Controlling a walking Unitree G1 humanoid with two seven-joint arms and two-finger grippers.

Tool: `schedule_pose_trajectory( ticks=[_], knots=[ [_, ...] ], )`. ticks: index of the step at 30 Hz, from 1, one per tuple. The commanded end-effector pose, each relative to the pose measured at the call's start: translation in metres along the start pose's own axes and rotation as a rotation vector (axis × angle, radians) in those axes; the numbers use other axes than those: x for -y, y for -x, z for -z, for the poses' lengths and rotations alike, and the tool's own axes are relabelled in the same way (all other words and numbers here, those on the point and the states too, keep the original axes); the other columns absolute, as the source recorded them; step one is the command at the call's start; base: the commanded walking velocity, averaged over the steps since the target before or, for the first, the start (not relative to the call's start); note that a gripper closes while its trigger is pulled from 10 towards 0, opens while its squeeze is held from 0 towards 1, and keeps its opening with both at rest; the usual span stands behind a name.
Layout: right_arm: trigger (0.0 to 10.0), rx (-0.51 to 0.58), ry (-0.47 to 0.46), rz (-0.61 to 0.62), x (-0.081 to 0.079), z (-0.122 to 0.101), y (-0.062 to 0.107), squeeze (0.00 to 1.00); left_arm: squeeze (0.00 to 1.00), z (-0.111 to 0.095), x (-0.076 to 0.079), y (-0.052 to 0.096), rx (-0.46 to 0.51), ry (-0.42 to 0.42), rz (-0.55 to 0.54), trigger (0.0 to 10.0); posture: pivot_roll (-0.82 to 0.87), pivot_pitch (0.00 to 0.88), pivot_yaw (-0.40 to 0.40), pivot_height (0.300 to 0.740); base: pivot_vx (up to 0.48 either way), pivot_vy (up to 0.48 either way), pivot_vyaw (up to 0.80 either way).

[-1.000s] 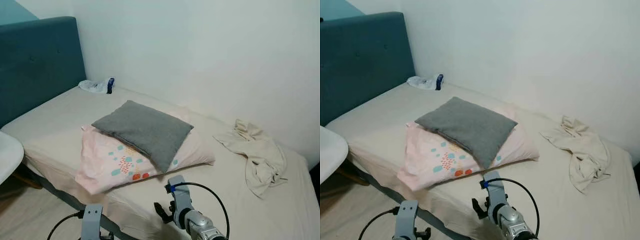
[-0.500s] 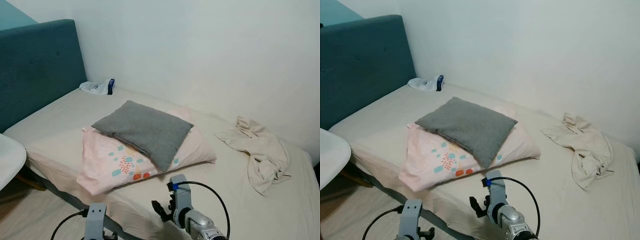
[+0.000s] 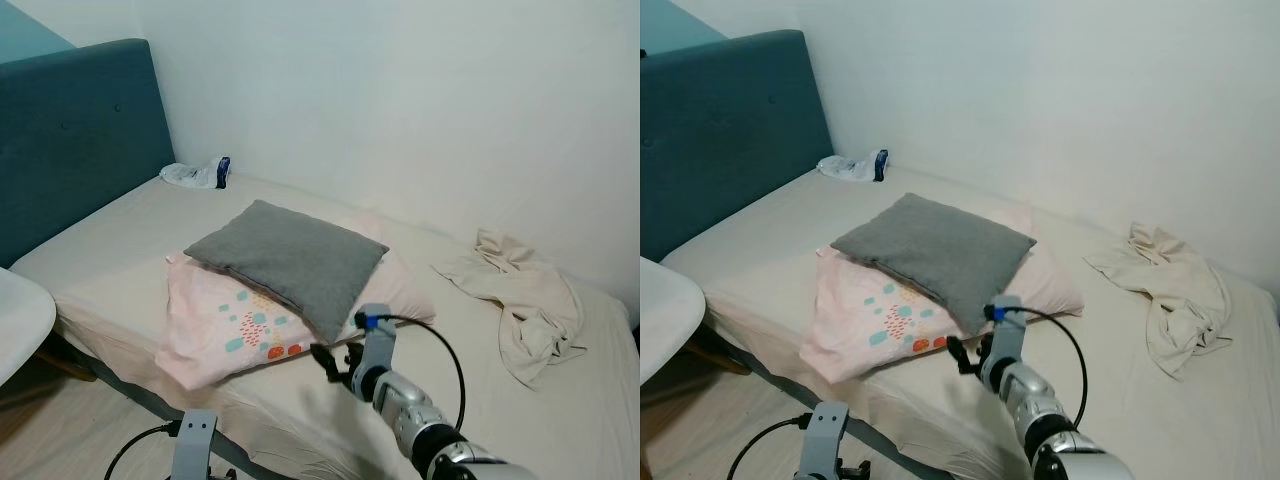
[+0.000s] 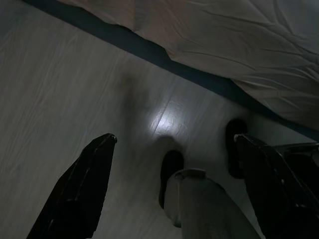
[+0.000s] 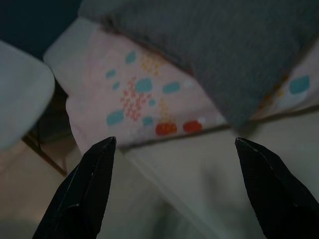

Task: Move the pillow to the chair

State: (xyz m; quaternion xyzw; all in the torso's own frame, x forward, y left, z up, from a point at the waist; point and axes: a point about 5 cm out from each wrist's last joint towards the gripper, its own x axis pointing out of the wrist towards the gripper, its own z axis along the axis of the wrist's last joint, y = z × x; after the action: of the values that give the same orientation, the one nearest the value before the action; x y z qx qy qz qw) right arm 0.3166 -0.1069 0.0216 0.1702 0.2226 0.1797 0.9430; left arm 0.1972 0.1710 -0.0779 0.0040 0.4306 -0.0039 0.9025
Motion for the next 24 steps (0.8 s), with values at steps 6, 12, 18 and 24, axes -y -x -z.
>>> schedule_pose_trajectory(
  ticks=[6, 12, 18, 24],
  knots=[
    [10.0, 0.092, -0.152, -0.010, 0.005, -0.021, -0.001, 0.00, 0.00, 0.004, 0.003, 0.000, -0.018, -0.009, 0.014, 10.0, 0.02, 0.000, -0.057, 0.670, 0.000, 0.000, 0.00],
    [10.0, 0.135, -0.213, -0.020, 0.009, -0.029, -0.001, 0.00, 0.00, 0.004, 0.003, 0.000, -0.018, -0.015, 0.017, 10.0, 0.02, 0.000, -0.051, 0.640, 0.000, 0.000, 0.00],
    [10.0, 0.148, -0.212, -0.023, 0.011, -0.032, 0.000, 0.00, 0.00, 0.005, 0.004, 0.001, -0.022, -0.027, 0.024, 10.0, 0.02, 0.000, -0.050, 0.610, 0.000, 0.000, 0.00],
    [10.0, 0.174, -0.210, -0.030, 0.011, -0.035, 0.001, 0.00, 0.00, 0.007, 0.004, 0.001, -0.026, -0.038, 0.029, 10.0, 0.02, 0.000, -0.048, 0.610, 0.000, 0.000, 0.00]
  ],
)
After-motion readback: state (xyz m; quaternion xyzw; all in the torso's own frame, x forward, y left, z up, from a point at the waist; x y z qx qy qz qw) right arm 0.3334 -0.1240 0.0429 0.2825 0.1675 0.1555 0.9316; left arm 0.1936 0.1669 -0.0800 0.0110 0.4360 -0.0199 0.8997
